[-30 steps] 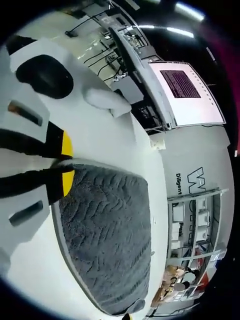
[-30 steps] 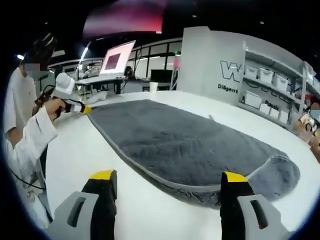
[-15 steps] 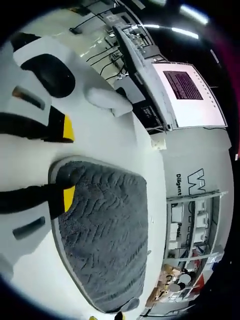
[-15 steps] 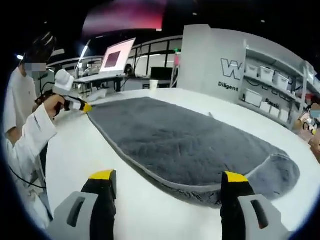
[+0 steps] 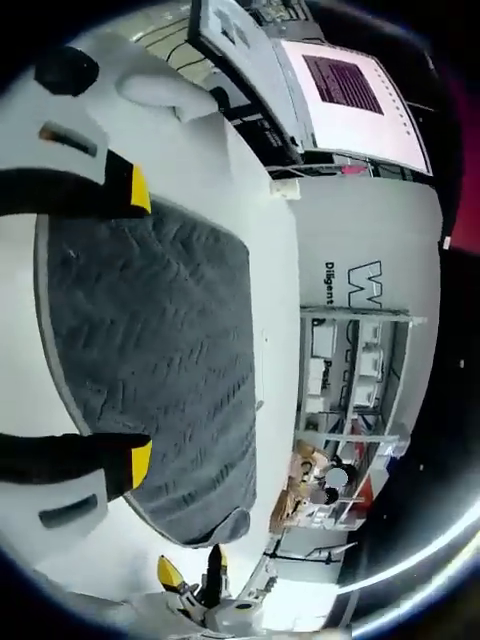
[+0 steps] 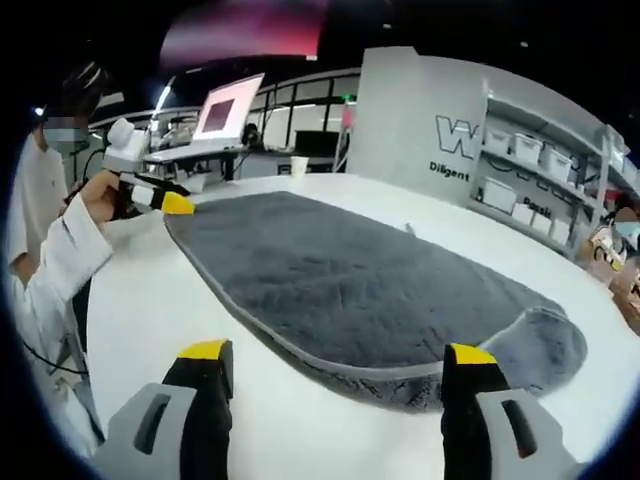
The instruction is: Open the folded towel by lifting each exposed corner and separating the folded layers until the towel lies flat within the target outline without major curled edges
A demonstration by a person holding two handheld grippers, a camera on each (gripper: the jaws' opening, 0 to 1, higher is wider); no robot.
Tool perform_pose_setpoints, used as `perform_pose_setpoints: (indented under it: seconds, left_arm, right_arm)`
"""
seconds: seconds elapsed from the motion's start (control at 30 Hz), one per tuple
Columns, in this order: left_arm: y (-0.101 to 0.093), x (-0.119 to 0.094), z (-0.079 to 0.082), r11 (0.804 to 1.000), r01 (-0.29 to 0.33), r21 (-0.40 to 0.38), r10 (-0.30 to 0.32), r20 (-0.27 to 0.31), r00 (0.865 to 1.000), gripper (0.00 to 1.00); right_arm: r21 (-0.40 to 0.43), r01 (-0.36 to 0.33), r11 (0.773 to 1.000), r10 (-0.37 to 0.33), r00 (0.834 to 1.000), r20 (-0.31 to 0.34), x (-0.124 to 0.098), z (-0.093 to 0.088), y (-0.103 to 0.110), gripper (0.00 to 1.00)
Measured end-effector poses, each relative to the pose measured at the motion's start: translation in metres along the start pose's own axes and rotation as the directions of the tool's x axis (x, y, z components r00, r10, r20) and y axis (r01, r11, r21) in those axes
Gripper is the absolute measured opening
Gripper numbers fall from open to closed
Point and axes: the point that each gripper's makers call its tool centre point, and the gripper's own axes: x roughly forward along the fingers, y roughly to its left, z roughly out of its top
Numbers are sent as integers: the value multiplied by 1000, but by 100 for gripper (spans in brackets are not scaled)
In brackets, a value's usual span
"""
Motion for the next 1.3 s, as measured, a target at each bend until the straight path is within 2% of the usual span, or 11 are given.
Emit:
perform_pose_setpoints:
  seconds: [0.13,0.23,0.3,0.4,0.47,0.63,0.73,0.93,1.1,1.17,1.3]
  left_arm:
    - [-20,16,5,994,47,97,-42,-49,998,97]
    - [-31,26,15,990,74,116,-70,-40,997,99]
    - [-48,36,29,982,128,136,-126,-23,992,99]
    - [-66,48,44,973,199,118,-199,-7,980,98]
    - [-83,57,56,955,276,105,-278,5,961,98]
    - [-94,77,66,943,308,126,-308,-20,951,98]
    - [-90,89,59,947,285,146,-277,-73,958,93]
    - [-97,99,46,931,326,164,-312,-105,944,95]
    - [-96,98,38,923,347,167,-329,-127,936,96]
    - [-96,97,37,925,343,165,-325,-123,938,96]
    - [-83,97,25,936,303,178,-277,-156,948,94]
  right_arm:
    - [-21,27,999,-28,999,-24,-2,-2,-12,85]
    - [-9,47,999,-48,999,-14,-6,2,-24,85]
    - [3,67,998,-67,998,-8,-9,5,-34,85]
    - [9,87,996,-87,996,-7,-11,7,-44,84]
    - [15,116,993,-116,993,-8,-15,10,-57,83]
    - [-22,164,986,-165,986,-21,-24,19,-88,83]
    - [-39,201,979,-202,979,-24,-26,26,-109,82]
    - [-13,268,963,-268,963,14,-24,37,-157,79]
    - [-8,276,961,-276,961,-11,-5,31,-189,74]
    - [-4,279,960,-279,960,-21,2,29,-198,67]
    - [8,285,958,-283,952,-117,21,5,-217,48]
